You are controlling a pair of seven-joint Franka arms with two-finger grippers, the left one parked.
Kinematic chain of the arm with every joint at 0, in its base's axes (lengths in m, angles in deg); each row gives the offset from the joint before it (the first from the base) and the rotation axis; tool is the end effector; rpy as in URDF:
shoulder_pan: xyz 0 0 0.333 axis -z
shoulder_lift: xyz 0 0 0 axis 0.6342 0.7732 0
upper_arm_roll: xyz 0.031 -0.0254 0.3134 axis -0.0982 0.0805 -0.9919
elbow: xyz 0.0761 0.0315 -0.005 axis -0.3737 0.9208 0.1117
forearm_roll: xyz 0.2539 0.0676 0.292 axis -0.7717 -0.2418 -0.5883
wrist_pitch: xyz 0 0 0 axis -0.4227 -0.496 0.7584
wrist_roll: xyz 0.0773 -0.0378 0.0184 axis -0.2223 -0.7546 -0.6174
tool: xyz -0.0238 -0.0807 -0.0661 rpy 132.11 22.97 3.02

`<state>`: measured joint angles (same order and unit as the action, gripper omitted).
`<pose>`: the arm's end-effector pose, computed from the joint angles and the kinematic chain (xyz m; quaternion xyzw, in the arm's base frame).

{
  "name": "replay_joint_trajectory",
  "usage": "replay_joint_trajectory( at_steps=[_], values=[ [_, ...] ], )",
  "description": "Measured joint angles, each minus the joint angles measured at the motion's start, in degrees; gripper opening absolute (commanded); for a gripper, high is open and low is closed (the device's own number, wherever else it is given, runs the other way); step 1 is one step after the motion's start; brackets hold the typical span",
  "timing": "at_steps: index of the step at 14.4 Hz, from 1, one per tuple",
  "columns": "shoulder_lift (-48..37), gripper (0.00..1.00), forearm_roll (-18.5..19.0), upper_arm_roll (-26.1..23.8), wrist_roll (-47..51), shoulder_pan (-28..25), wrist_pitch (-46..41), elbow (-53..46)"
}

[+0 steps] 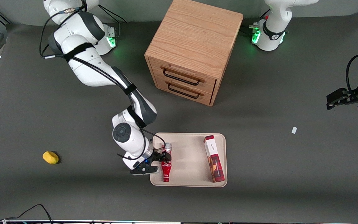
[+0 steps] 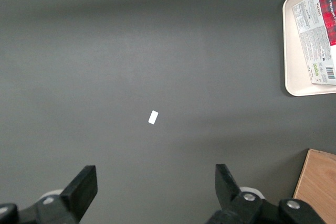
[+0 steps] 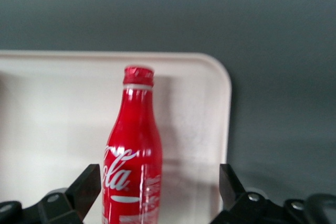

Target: Place coke bottle on tray

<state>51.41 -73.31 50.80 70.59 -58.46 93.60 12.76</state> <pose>0.7174 0.3502 0.2245 -0.9881 -0.0065 -0.1101 0.1076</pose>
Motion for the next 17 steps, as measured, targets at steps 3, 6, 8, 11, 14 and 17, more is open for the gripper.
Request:
replay_joint_trajectory(
  at_steps=[3,6,8,11,14,17],
  values=[
    [-7.6,1.0,0.0,0.2,0.0,3.5,-9.2,1.7],
    [-17.1,1.0,0.0,0.3,-1.9,8.5,-21.3,5.7],
    [-22.4,1.0,0.0,0.5,-2.2,11.2,-30.1,7.7],
    [-29.8,1.0,0.1,0.7,-4.2,15.1,-33.3,13.8],
    [-38.5,1.0,0.1,1.5,-6.1,17.4,-30.5,23.4],
    [-48.0,1.0,0.0,2.9,-6.8,18.4,-25.2,35.2]
  ],
)
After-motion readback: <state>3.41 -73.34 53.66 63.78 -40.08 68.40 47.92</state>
